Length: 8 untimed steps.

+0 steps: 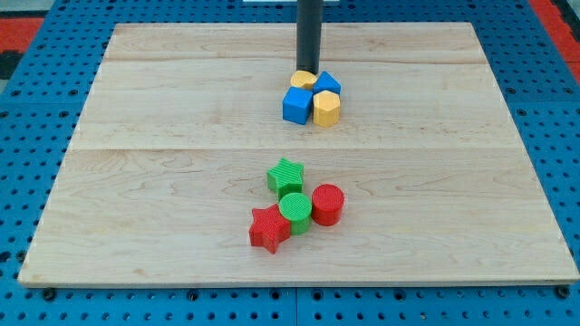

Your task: Push both the red blocks to the right side of the green circle

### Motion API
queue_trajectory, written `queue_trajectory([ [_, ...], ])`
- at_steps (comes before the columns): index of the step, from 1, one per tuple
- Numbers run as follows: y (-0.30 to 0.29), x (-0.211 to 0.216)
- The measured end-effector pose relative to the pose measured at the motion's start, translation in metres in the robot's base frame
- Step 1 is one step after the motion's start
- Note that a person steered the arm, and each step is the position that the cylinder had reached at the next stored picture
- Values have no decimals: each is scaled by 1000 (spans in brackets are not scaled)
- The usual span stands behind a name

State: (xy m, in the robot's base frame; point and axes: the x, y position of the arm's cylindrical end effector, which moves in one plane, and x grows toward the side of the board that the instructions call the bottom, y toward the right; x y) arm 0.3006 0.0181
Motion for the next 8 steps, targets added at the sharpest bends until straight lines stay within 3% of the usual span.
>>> queue_trajectory([
  [2,-85,18],
  [4,-105,209],
  [5,-91,278],
  [7,59,257],
  [8,69,261],
])
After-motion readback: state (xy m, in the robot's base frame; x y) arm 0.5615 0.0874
